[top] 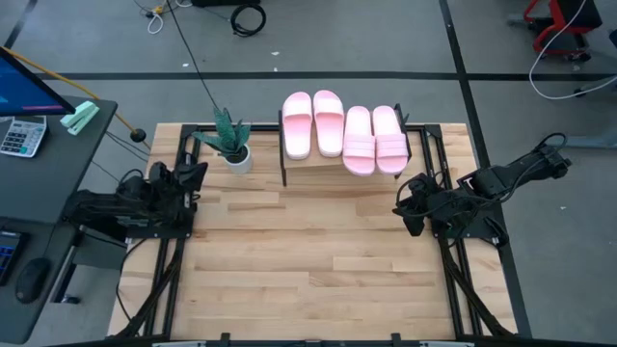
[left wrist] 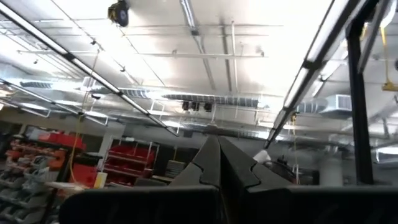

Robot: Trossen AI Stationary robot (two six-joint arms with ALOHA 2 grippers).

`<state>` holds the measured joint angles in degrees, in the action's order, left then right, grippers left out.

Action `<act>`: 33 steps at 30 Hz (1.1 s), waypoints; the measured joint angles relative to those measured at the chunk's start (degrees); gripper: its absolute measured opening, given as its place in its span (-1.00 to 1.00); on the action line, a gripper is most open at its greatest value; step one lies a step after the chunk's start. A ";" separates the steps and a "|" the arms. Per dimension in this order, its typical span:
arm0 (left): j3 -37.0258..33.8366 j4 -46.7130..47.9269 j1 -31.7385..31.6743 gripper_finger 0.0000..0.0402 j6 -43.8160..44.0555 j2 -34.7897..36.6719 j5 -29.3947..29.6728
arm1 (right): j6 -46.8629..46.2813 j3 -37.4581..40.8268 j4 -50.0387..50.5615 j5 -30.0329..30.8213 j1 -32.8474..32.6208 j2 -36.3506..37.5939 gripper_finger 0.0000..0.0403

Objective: Pick and place slides into the shelf
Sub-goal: Return to Home Position

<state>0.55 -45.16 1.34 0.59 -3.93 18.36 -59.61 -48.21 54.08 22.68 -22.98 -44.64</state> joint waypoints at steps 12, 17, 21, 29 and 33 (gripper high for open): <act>-0.04 20.22 0.00 -1.00 7.46 -0.17 -1.37 | -0.23 0.00 -0.05 0.00 0.00 0.00 -0.33; -0.08 26.28 0.02 -1.00 9.95 -0.14 -3.93 | -0.22 0.00 -0.06 0.00 0.00 0.00 -0.33; -0.08 32.50 0.02 -1.00 12.50 -0.17 -4.20 | 0.34 0.00 -0.04 0.00 0.00 0.00 -0.33; -0.10 41.30 0.02 -0.99 15.41 -0.14 -5.09 | 0.85 0.00 -0.02 0.00 0.00 0.00 -0.33; -0.08 41.95 0.00 -1.00 17.10 -1.21 -5.76 | 0.74 0.00 0.02 -0.02 0.00 0.00 -0.33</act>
<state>0.47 -3.21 1.34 17.70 -5.15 12.60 -58.87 -48.21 54.11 22.66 -22.98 -44.64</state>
